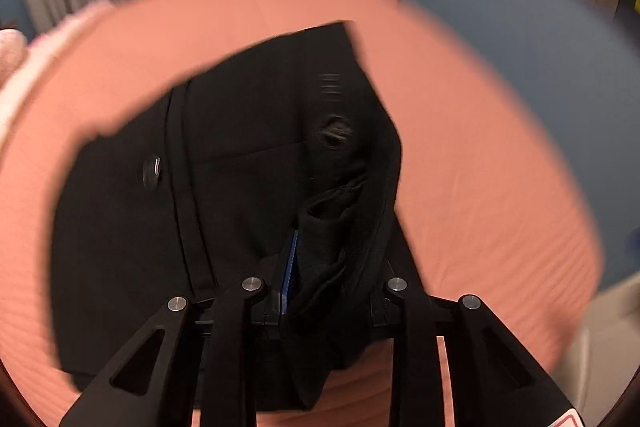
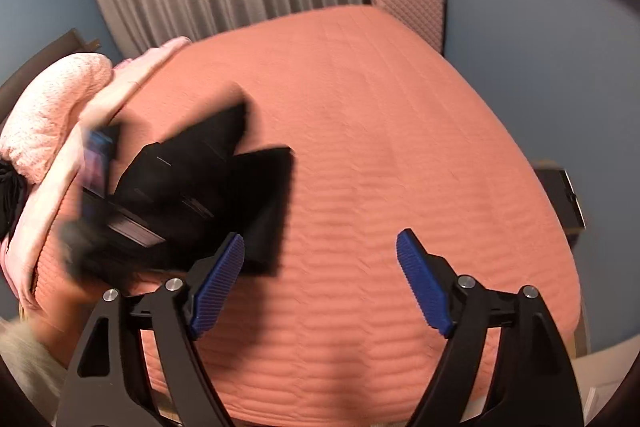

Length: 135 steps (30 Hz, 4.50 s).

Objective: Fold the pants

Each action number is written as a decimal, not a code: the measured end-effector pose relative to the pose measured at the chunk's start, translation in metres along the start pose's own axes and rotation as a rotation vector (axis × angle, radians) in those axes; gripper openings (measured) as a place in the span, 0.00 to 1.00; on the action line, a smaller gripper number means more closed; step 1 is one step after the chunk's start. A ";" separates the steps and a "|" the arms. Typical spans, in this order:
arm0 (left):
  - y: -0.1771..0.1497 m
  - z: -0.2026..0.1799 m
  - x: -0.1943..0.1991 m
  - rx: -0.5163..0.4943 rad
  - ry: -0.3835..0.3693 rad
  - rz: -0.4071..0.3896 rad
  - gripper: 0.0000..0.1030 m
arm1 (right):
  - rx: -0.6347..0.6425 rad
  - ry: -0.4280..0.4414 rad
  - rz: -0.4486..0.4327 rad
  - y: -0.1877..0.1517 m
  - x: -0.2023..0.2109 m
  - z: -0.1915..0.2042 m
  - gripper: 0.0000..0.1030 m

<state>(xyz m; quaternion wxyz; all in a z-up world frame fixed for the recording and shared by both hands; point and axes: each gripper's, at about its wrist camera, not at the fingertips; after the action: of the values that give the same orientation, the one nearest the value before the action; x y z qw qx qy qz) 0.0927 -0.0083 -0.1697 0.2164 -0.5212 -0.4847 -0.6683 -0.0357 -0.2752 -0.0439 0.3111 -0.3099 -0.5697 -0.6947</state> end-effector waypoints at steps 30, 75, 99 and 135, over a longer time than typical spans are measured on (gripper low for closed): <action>-0.111 0.240 0.077 0.445 0.187 -0.119 0.66 | 0.034 0.175 0.165 0.039 -0.129 0.039 0.58; 0.009 0.176 -0.034 0.241 0.240 0.009 0.50 | 0.096 0.209 0.271 0.065 -0.199 0.067 0.00; -0.103 0.163 0.043 0.268 0.190 -0.005 0.44 | 0.206 0.200 0.229 -0.014 -0.070 0.073 0.06; -0.150 0.115 0.041 0.228 0.211 0.128 0.69 | -0.038 0.154 0.347 -0.021 -0.121 0.088 0.05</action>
<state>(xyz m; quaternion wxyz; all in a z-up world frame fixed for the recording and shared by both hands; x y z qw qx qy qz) 0.0149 0.1663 -0.1975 0.3657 -0.4499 -0.4978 -0.6450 0.0282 -0.1755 -0.1375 0.4629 -0.3554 -0.4689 -0.6630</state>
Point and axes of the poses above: each gripper's, at about its wrist camera, not at the fingertips, and x roughly against the way its jaws point, z to its left, y to its top, and after that the axes turned 4 degrees about z, right-handed
